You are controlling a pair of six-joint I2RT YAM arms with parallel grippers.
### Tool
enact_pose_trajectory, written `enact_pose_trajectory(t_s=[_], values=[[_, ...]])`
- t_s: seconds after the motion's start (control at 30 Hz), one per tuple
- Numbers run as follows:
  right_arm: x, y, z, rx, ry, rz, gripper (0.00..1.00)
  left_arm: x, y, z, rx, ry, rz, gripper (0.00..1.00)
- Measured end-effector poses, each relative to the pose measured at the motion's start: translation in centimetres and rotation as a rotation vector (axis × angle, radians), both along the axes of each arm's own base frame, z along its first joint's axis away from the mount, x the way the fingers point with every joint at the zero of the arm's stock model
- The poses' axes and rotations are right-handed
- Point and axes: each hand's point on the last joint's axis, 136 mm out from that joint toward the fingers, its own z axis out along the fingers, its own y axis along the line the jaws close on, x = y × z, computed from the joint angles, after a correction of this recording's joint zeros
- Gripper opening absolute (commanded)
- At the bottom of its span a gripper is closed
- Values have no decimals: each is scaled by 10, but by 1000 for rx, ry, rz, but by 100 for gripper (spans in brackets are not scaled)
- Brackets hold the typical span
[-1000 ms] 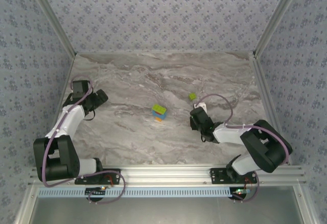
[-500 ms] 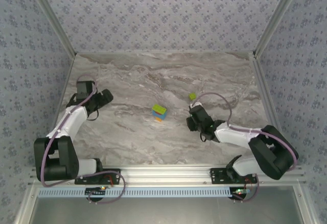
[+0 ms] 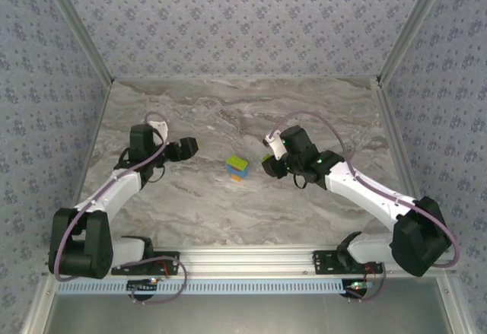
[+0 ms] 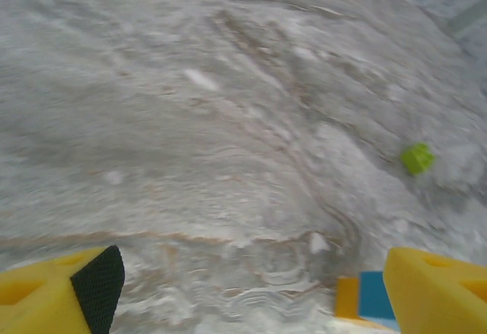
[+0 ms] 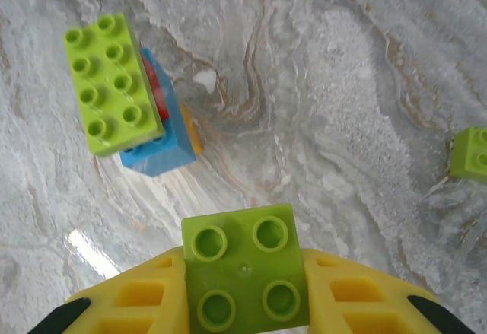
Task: Assemble a carrot with lego
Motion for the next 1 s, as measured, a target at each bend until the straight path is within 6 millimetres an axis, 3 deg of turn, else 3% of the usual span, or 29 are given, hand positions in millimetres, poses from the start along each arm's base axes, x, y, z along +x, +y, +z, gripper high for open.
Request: enact_pose_trajectory(t_s=[0.13,0.27,0.33,0.53,0.8,1.0], values=[[-4,-2,-6,-16,27,9,28,-27,-39,-2,32,-30,-162,94],[-5,-4,-8,-21,36,13,28,-68,-80,-2,96,-77,-329,96],[-5,-4,-8,-18,39,12,28,-83,-89,-1,118,-96,-373,97],[-6,-4,-8,-9,45,18,28,-89,-85,5,174,-167,-366,97],[-7,-2,-5,2,44,27,27,-75,-79,-46,358,-95,-359,97],[-9,-2,-7,6,52,39,27,-69,-79,-51,417,-116,-364,97]])
